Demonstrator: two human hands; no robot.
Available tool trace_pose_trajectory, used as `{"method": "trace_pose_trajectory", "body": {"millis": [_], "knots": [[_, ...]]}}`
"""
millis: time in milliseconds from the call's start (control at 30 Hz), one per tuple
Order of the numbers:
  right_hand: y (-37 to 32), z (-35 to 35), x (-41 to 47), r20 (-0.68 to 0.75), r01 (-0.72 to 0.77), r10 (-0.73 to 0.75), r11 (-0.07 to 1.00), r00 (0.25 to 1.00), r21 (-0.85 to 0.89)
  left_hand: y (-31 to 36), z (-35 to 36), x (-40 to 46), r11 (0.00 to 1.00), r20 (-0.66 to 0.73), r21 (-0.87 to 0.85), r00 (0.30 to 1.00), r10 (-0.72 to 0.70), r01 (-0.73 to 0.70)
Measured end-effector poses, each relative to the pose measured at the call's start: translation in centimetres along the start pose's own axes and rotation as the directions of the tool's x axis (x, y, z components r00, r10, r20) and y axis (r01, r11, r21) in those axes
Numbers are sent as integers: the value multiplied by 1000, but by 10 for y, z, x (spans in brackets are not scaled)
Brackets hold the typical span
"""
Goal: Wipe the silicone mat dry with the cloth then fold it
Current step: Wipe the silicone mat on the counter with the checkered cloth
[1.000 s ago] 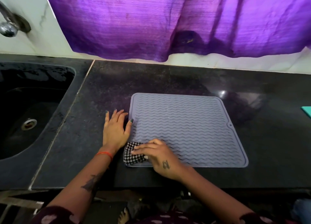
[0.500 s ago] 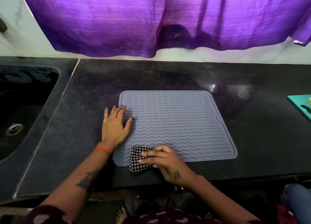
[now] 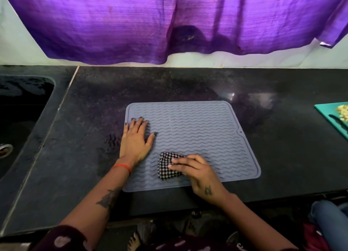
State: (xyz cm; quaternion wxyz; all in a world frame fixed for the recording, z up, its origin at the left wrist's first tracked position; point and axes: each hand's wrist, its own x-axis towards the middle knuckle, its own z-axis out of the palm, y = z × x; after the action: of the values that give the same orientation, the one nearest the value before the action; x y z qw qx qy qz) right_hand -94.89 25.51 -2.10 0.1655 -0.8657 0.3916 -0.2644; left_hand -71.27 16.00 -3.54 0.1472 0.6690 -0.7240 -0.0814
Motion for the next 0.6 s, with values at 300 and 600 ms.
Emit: {"method": "trace_pose_trajectory", "body": {"millis": [300,600], "knots": [[25,-10,37,-18,2,-2,1000,1000,-24,2,-1,-1,1000,-8,-21,1000,-4,4],[44,-16,82,66,-41,44,998,997,-51,5,-2,0,999,-16,-47,1000,15,-16]]}}
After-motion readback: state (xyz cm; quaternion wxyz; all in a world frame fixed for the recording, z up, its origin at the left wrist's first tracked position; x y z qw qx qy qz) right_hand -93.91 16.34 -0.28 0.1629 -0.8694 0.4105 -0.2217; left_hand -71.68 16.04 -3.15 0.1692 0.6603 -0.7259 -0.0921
